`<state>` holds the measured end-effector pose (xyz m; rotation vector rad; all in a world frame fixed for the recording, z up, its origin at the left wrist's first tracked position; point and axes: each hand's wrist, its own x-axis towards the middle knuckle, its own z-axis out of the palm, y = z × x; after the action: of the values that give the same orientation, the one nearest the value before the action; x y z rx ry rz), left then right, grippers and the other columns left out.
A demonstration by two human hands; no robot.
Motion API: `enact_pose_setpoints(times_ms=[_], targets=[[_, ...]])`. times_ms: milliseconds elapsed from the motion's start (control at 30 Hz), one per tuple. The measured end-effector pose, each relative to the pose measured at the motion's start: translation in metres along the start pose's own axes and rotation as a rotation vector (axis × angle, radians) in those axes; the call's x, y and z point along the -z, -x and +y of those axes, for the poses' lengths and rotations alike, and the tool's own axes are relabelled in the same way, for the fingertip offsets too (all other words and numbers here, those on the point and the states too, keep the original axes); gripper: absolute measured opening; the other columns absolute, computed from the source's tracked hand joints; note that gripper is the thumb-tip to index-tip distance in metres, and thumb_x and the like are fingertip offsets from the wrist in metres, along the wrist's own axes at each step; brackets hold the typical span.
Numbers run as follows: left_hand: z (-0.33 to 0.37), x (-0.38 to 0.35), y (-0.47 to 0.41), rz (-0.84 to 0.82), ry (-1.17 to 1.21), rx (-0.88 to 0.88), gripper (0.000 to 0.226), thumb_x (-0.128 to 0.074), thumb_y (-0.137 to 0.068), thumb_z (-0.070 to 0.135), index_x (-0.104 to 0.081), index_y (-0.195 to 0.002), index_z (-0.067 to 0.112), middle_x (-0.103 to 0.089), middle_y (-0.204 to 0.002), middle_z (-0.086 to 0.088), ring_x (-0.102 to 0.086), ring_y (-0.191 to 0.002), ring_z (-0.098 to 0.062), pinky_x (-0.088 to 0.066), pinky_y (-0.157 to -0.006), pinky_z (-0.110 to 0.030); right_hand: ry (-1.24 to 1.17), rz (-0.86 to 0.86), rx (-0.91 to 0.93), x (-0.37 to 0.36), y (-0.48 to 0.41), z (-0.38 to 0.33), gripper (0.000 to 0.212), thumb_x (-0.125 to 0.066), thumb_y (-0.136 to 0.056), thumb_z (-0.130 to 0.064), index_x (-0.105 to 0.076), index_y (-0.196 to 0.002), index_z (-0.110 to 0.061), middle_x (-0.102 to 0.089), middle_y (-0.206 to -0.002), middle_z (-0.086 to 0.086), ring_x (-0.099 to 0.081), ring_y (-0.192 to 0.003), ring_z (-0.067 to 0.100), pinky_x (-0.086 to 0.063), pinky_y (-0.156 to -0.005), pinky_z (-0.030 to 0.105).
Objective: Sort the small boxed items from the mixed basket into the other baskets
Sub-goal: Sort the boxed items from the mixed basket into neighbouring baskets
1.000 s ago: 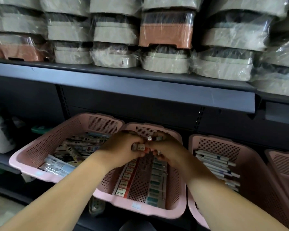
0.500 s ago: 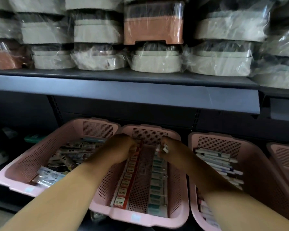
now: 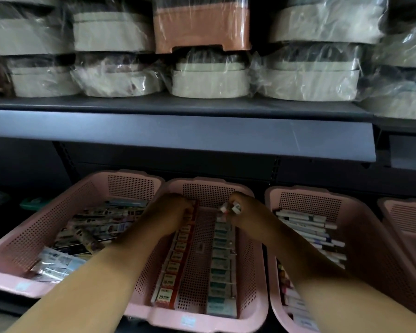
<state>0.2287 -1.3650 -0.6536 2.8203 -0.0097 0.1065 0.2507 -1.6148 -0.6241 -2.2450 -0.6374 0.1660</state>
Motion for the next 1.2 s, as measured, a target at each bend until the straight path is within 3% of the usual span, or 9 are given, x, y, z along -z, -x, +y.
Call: enact_pose_setpoints(times_ms=[100, 267, 500, 600, 667, 833, 967, 1100, 1200], targets=[[0.002, 0.001, 0.002, -0.01, 0.003, -0.033, 0.015, -0.066, -0.095, 0.021, -0.076, -0.097, 0.03, -0.075, -0.1, 0.01, -0.07, -0.094, -0.009, -0.049, -0.077, -0.019, -0.028, 0.003, -0.032, 0.0, 0.001, 0.0, 0.016, -0.073, -0.089, -0.032, -0.059, -0.096, -0.029, -0.063, -0.089, -0.011, -0.059, -0.076, 0.001, -0.038, -0.053, 0.01], [-0.002, 0.003, 0.002, -0.077, -0.191, -0.012, 0.027, -0.066, -0.095, 0.036, -0.074, -0.119, 0.027, -0.074, -0.113, 0.007, -0.066, -0.111, -0.017, -0.046, -0.101, -0.038, -0.029, 0.014, -0.018, -0.002, 0.001, 0.002, 0.016, -0.074, -0.088, -0.031, -0.059, -0.094, -0.027, -0.065, -0.089, -0.009, -0.063, -0.079, 0.006, -0.045, -0.061, 0.019], [0.001, 0.004, 0.004, -0.052, -0.167, -0.038, 0.027, -0.067, -0.094, 0.043, -0.075, -0.115, 0.029, -0.073, -0.11, 0.012, -0.065, -0.107, -0.014, -0.048, -0.1, -0.035, -0.057, 0.025, 0.0, -0.002, 0.003, 0.002, 0.016, -0.074, -0.089, -0.027, -0.062, -0.097, -0.021, -0.065, -0.09, -0.014, -0.06, -0.075, -0.002, -0.042, -0.057, 0.008], [0.008, 0.007, 0.009, 0.073, -0.104, -0.082, 0.019, -0.071, -0.092, 0.038, -0.078, -0.108, 0.03, -0.065, -0.112, 0.019, -0.061, -0.105, -0.007, -0.045, -0.093, -0.021, -0.051, 0.028, 0.019, -0.002, 0.004, 0.002, 0.019, -0.077, -0.087, -0.027, -0.06, -0.094, -0.021, -0.064, -0.087, -0.015, -0.059, -0.071, -0.007, -0.041, -0.057, 0.006], [0.018, 0.015, 0.01, 0.109, -0.091, -0.117, 0.016, -0.07, -0.09, 0.044, -0.077, -0.1, 0.033, -0.068, -0.106, 0.018, -0.063, -0.103, -0.006, -0.048, -0.09, -0.025, -0.002, 0.027, 0.028, -0.002, 0.005, 0.001, 0.022, -0.078, -0.086, -0.029, -0.058, -0.093, -0.022, -0.061, -0.083, -0.013, -0.057, -0.069, -0.004, -0.04, -0.055, 0.006], [0.049, 0.032, 0.02, 0.121, -0.023, -0.197, 0.044, -0.058, -0.078, 0.072, -0.065, -0.117, 0.051, -0.068, -0.095, 0.03, -0.062, -0.092, 0.01, -0.055, -0.09, -0.026, 0.094, 0.013, 0.094, -0.005, 0.002, -0.006, 0.03, -0.082, -0.081, -0.028, -0.054, -0.093, -0.027, -0.056, -0.082, -0.016, -0.053, -0.073, -0.005, -0.037, -0.058, 0.009], [0.061, 0.035, 0.028, 0.19, -0.011, -0.239, 0.027, -0.07, -0.085, 0.063, -0.071, -0.107, 0.046, -0.069, -0.093, 0.025, -0.06, -0.091, 0.009, -0.052, -0.089, -0.022, 0.139, 0.003, 0.123, -0.01, 0.0, -0.011, 0.033, -0.084, -0.078, -0.028, -0.055, -0.093, -0.029, -0.058, -0.084, -0.014, -0.057, -0.077, 0.003, -0.043, -0.065, 0.021], [0.049, 0.037, 0.034, 0.212, 0.095, -0.193, 0.037, -0.065, -0.078, 0.07, -0.07, -0.103, 0.044, -0.065, -0.09, 0.027, -0.06, -0.088, 0.009, -0.058, -0.084, -0.03, 0.094, 0.027, 0.093, -0.007, 0.001, -0.01, 0.029, -0.083, -0.079, -0.027, -0.059, -0.094, -0.029, -0.061, -0.085, -0.012, -0.058, -0.076, 0.002, -0.041, -0.062, 0.017], [0.049, 0.038, 0.041, 0.224, 0.099, -0.212, 0.031, -0.075, -0.082, 0.058, -0.074, -0.107, 0.041, -0.058, -0.097, 0.029, -0.056, -0.094, 0.009, -0.051, -0.09, -0.02, 0.113, 0.018, 0.11, -0.009, 0.001, -0.013, 0.026, -0.083, -0.081, -0.027, -0.063, -0.097, -0.022, -0.062, -0.087, -0.01, -0.059, -0.078, 0.005, -0.04, -0.061, 0.012]])
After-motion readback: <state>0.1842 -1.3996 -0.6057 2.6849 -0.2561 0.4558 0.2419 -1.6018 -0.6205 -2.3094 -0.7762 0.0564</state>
